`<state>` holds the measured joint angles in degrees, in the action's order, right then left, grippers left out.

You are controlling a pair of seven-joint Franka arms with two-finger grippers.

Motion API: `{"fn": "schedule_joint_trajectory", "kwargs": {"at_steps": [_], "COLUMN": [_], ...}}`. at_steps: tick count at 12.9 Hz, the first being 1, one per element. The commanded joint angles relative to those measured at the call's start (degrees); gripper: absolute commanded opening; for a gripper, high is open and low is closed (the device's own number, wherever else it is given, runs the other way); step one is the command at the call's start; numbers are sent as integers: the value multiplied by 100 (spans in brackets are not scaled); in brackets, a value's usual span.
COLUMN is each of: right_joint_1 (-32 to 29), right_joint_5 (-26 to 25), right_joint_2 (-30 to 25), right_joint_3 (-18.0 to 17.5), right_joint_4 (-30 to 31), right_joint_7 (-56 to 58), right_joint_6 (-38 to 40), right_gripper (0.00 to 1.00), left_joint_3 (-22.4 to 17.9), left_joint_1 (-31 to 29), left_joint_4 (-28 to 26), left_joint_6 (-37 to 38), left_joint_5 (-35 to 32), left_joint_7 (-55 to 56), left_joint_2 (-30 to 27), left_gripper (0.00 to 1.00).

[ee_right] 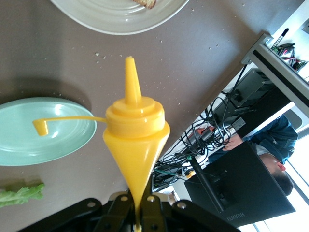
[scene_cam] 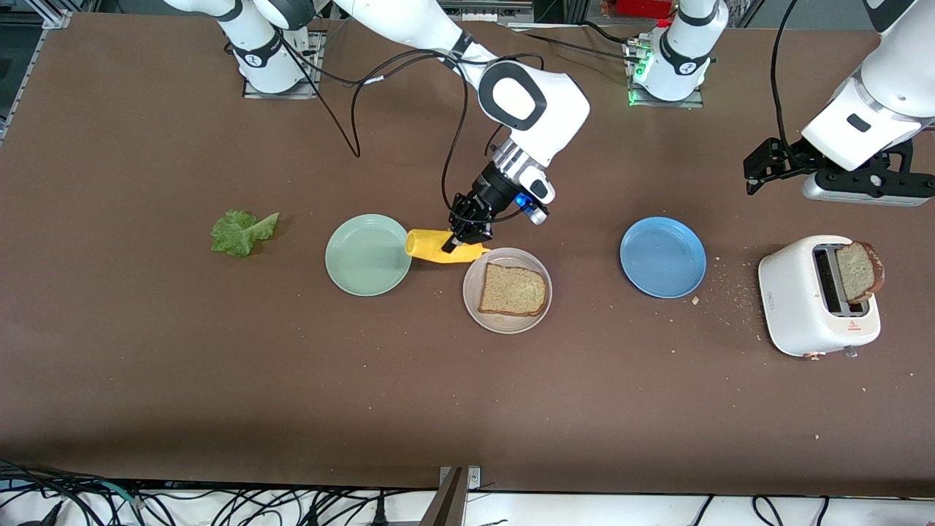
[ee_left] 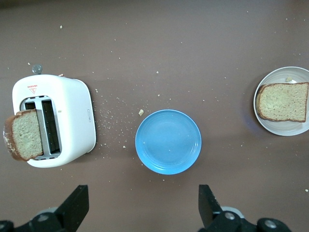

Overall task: Make sandwich in beige plate with both arms
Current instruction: 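Move the yellow bottle over the bread on the beige plate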

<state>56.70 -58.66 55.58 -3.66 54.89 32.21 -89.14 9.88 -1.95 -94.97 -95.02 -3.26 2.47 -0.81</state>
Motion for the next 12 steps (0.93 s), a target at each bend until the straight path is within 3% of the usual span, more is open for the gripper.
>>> {"fn": "schedule_joint_trajectory", "kwargs": {"at_steps": [1, 9, 12], "right_joint_1": [52, -141, -142], "right_joint_5": [-407, -532, -113], "right_joint_2": [171, 330, 287], "right_joint_3": [58, 304, 243], "right_joint_4": [-57, -57, -74], "right_joint_7": [-92, -294, -592], "right_joint_6": [-129, -930, -930], "right_gripper": [0, 0, 0], "left_joint_3": [5, 14, 23], "left_joint_1": [-8, -25, 19], "left_joint_4": [119, 119, 119], "left_joint_6": [27, 27, 27], "left_joint_5": [44, 44, 44], "left_joint_7": [43, 43, 51], "left_joint_2": [72, 72, 81], "left_gripper": [100, 100, 100]}}
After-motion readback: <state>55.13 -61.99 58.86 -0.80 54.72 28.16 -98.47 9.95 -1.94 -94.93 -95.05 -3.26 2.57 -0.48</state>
